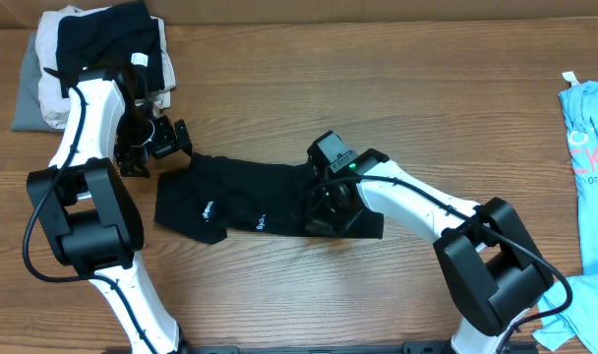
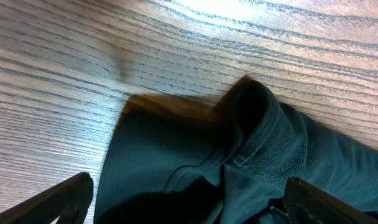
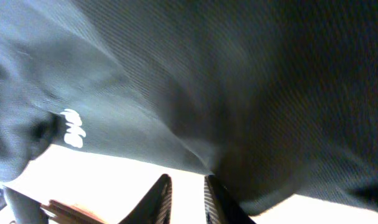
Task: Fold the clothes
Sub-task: 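Release the right gripper and move it back to the right side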
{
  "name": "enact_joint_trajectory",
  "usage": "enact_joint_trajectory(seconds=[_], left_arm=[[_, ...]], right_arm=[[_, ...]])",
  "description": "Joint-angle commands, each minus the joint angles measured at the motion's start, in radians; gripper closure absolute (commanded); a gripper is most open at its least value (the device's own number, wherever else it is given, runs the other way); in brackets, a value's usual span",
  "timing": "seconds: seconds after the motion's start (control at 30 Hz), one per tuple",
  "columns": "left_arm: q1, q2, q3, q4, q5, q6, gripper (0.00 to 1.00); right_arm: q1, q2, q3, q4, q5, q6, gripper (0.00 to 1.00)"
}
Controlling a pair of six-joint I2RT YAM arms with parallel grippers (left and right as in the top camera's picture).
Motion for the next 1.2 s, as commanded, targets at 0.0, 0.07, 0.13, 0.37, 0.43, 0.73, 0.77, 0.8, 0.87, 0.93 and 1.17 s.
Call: enact_joint_trajectory(seconds=[0.0,0.07,0.13,0.37,0.43,0.73,0.77,0.8,0.87,0.93,1.17], left_arm=[[-0.008,0.009,0.021,-0.001,0.016,0.001,0.00],[-0.008,0.009,0.021,-0.003,0.020,0.002,0.00],[-0.008,0.009,0.021,-0.005,0.049,0.024,0.00],[-0.006,0.009,0.019,-0.023,0.164,0.131,0.00],[0.008,0.009,0.017,-0.025,0.164,0.153,0.00],[0.142,0.009,0.009,-0.090,0.072,0.143,0.00],[0.154,0.009,0.005,-0.097,0.072,0.140,0.00],[0.166,0.009,-0.004,-0.101,0.072,0.140,0.00],[0.178,0.009,-0.032,-0.095,0.077,0.140,0.00],[0.180,0.009,-0.075,-0.070,0.093,0.140,0.00],[0.170,0.009,-0.282,0.083,0.252,0.144,0.00]], right_arm=[[-0.006,-0.030,0.000,-0.055,0.014,0.008,0.85],[-0.024,-0.071,0.015,-0.117,0.074,0.007,0.88],[-0.054,-0.136,0.043,-0.186,0.167,0.006,0.83],[-0.276,-0.345,0.120,-0.299,0.334,-0.098,0.00],[-0.388,-0.385,0.125,-0.321,0.332,-0.136,0.00],[-0.687,-0.411,0.124,-0.467,0.273,-0.327,0.00],[-0.697,-0.411,0.124,-0.473,0.273,-0.327,0.00],[-0.702,-0.411,0.124,-0.475,0.273,-0.327,0.00],[-0.702,-0.411,0.124,-0.466,0.273,-0.327,0.00],[-0.702,-0.411,0.124,-0.451,0.273,-0.327,0.00],[-0.702,-0.410,0.124,-0.441,0.274,-0.327,0.00]])
